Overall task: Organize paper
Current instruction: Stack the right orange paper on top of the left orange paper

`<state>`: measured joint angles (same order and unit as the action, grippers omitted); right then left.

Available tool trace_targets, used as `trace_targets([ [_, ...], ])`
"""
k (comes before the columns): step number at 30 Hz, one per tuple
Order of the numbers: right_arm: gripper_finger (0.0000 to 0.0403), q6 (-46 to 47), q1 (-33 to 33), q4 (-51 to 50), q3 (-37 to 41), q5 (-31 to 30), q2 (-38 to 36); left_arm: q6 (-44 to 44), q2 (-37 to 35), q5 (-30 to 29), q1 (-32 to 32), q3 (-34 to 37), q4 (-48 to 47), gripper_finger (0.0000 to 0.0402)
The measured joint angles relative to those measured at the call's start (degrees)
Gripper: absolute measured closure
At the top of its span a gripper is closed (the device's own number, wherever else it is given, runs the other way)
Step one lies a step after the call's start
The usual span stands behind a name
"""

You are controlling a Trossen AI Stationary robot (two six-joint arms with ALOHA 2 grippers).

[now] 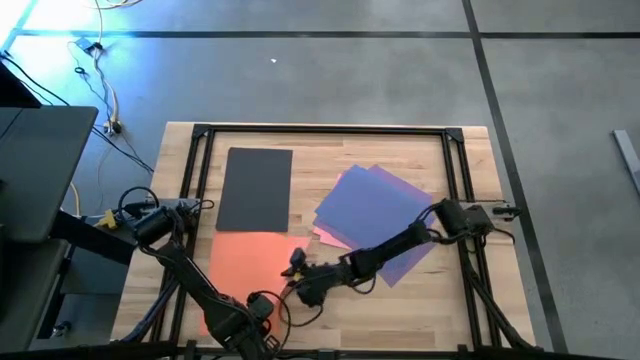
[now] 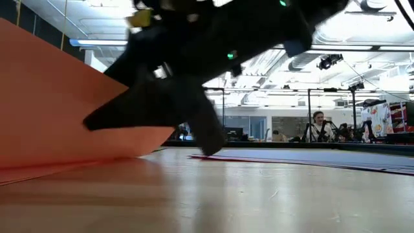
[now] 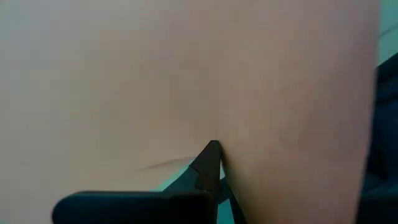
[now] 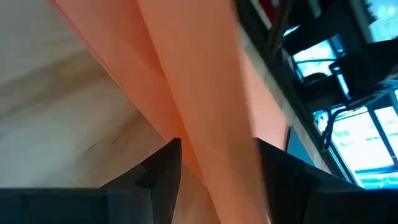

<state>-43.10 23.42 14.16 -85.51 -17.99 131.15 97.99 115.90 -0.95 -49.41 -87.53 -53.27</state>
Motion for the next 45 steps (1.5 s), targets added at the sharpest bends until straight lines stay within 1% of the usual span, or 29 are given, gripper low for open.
trace_targets([
  [1,0.0262,0.0,0.2,-1.7,-1.7,-0.3,0.8,-1.7,0.0,0.0,-0.1,0.0,0.1,0.0399],
  [3,0.0304,-0.5,0.5,-4.7,-4.3,-1.3,2.3,-5.8,0.0,0.7,-0.3,0.0,0.1,0.0393],
  [5,0.0362,-1.6,0.8,-7.2,-6.2,-2.1,3.5,-9.9,-0.1,3.2,-0.5,0.0,0.1,0.0382],
  [6,0.0382,-2.6,0.8,-8.3,-6.8,-3.0,4.0,-11.8,-0.3,5.3,-0.5,0.0,0.1,0.0376],
  [8,0.0393,-5.6,0.9,-8.7,-7.1,-4.7,4.5,-13.2,-1.2,10.2,-0.5,0.0,0.1,0.0365],
  [11,0.0401,-11.3,1.3,-8.2,-6.5,-4.1,4.5,-13.2,-3.4,16.5,-1.0,0.0,0.5,0.0354],
  [13,0.0402,-15.3,1.6,-7.0,-6.0,-3.8,4.4,-14.3,-5.1,18.8,-1.4,0.0,0.4,0.035],
  [15,0.0403,-19.3,2.0,-5.7,-5.7,-2.3,4.4,-15.3,-7.2,19.0,-2.0,0.0,0.3,0.0349],
  [18,0.0403,-24.9,2.6,-4.3,-5.7,1.3,4.5,-15.6,-10.1,16.4,-2.6,0.0,-0.8,0.0349],
  [24,0.0403,-31.7,2.2,-1.0,-5.5,2.7,4.7,-15.6,-13.9,5.2,-3.5,0.0,-5.1,0.0349],
  [28,0.0403,-35.6,0.6,1.7,-5.5,6.9,4.7,-15.7,-14.4,1.9,-3.5,0.0,-8.7,0.0349],
  [33,0.0403,-35.6,-2.4,3.5,-5.5,10.5,4.7,-15.7,-14.4,0.8,-3.5,0.0,-13.7,0.0349],
  [38,0.0403,-35.1,-5.5,3.8,-5.5,14.3,4.7,-15.7,-14.4,-4.8,-3.6,0.0,-18.0,0.0349],
  [42,0.0403,-35.3,-7.2,4.6,-5.5,18.2,4.7,-15.7,-14.4,-9.5,-3.5,0.4,-19.0,0.0349],
  [45,0.0403,-35.4,-8.1,4.5,-5.5,20.0,4.7,-15.7,-14.4,-11.6,-3.5,0.5,-20.4,0.0349],
])
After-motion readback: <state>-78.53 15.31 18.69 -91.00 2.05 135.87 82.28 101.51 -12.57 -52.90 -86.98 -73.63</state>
